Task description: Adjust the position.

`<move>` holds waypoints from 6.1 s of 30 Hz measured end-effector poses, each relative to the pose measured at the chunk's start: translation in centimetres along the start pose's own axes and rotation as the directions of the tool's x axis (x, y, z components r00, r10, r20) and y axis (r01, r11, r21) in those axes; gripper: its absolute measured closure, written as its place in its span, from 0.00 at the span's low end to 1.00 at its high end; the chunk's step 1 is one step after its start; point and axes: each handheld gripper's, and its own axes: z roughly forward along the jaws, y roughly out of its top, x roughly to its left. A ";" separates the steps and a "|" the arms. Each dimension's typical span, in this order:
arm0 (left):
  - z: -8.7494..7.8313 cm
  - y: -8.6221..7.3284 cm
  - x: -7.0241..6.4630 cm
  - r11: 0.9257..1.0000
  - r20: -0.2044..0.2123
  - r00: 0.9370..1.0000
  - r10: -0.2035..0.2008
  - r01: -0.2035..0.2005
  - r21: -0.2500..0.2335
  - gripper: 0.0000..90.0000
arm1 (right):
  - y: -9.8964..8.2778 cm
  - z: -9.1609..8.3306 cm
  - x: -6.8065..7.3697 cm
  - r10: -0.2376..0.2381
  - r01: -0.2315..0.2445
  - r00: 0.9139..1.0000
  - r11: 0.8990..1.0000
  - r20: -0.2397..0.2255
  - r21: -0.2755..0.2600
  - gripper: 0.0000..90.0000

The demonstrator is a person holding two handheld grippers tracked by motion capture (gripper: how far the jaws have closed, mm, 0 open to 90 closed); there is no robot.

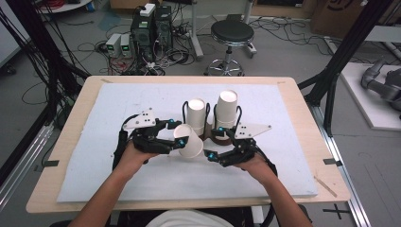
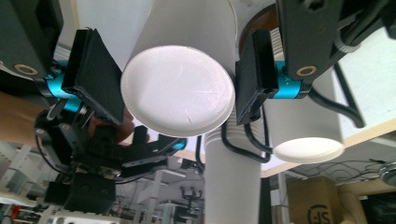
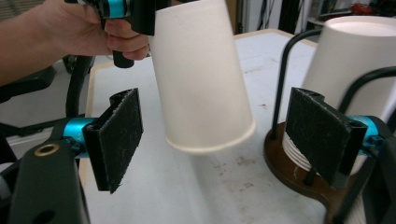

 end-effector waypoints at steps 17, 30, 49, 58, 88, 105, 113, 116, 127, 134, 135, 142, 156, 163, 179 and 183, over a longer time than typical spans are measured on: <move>1.1 0.0 -1.0 1.000 0.129 0.992 0.016 -0.014 -0.014 0.40 | -0.3 2.2 0.5 -0.046 0.050 0.994 0.998 -0.100 0.042 0.24; 1.2 -0.1 -1.1 0.999 0.125 0.991 0.043 -0.043 -0.005 0.24 | 0.3 1.1 0.4 -0.129 0.137 0.982 0.989 -0.137 0.051 0.41; 1.0 -0.4 -0.7 0.999 0.190 0.981 0.030 -0.025 -0.026 0.39 | 0.3 1.3 0.6 -0.093 0.104 0.982 0.993 -0.162 0.061 0.21; 1.1 -0.3 -0.9 0.999 0.219 0.975 0.027 -0.019 -0.037 0.40 | 0.2 1.5 0.7 -0.129 0.145 0.976 0.986 -0.176 0.086 0.37; 1.1 -0.6 -0.6 0.999 0.243 0.970 0.028 -0.016 -0.051 0.40 | 0.4 1.0 0.4 -0.102 0.123 0.976 0.988 -0.190 0.098 0.32; 1.4 -0.9 -0.7 0.999 0.246 0.969 0.031 -0.024 -0.032 0.40 | 0.4 0.6 0.1 -0.134 0.168 0.965 0.976 -0.224 0.139 0.40; 0.6 -0.6 -0.3 0.994 0.240 0.970 0.025 0.002 -0.113 0.40 | 0.3 0.6 -0.1 -0.030 0.047 0.986 0.994 -0.166 0.102 0.19; 0.5 -0.7 -0.3 0.994 0.247 0.969 0.025 0.004 -0.113 0.40 | 0.3 0.7 -0.1 -0.043 0.060 0.982 0.994 -0.182 0.088 0.19; 0.7 -0.6 -0.4 0.997 0.208 0.977 0.045 -0.033 -0.064 0.32 | 0.4 -0.1 -0.3 -0.099 0.117 0.974 0.990 -0.202 0.079 0.38; 0.8 -0.9 -0.3 0.999 0.230 0.972 0.039 -0.031 -0.037 0.32 | 0.4 0.0 -0.3 -0.116 0.142 0.971 0.983 -0.207 0.117 0.40; 0.8 -0.9 -0.4 0.999 0.234 0.971 0.045 -0.038 -0.035 0.39 | 0.4 -0.1 -0.3 -0.114 0.140 0.972 0.983 -0.205 0.119 0.39; 0.5 -0.7 -0.2 0.998 0.230 0.973 0.037 -0.023 -0.065 0.39 | 0.5 -0.2 -0.4 -0.042 0.057 0.981 0.996 -0.188 0.075 0.20; 0.7 -0.7 -0.4 0.999 0.248 0.968 0.031 -0.021 -0.045 0.40 | 0.5 -0.5 -0.6 -0.088 0.106 0.972 0.992 -0.217 0.073 0.37; 0.8 -0.7 -0.4 1.000 0.221 0.975 0.019 -0.018 -0.006 0.29 | 0.5 -0.7 -0.5 -0.102 0.123 0.970 0.989 -0.219 0.086 0.40; 0.7 -0.9 -0.2 0.999 0.260 0.966 -0.001 0.014 -0.046 0.39 | 0.4 -0.3 -0.5 -0.016 0.029 0.981 0.998 -0.196 0.060 0.21; 0.8 -1.0 -0.1 0.999 0.263 0.965 -0.001 0.011 -0.040 0.40 | 0.6 -0.8 -0.6 -0.037 0.044 0.977 0.999 -0.209 0.030 0.31</move>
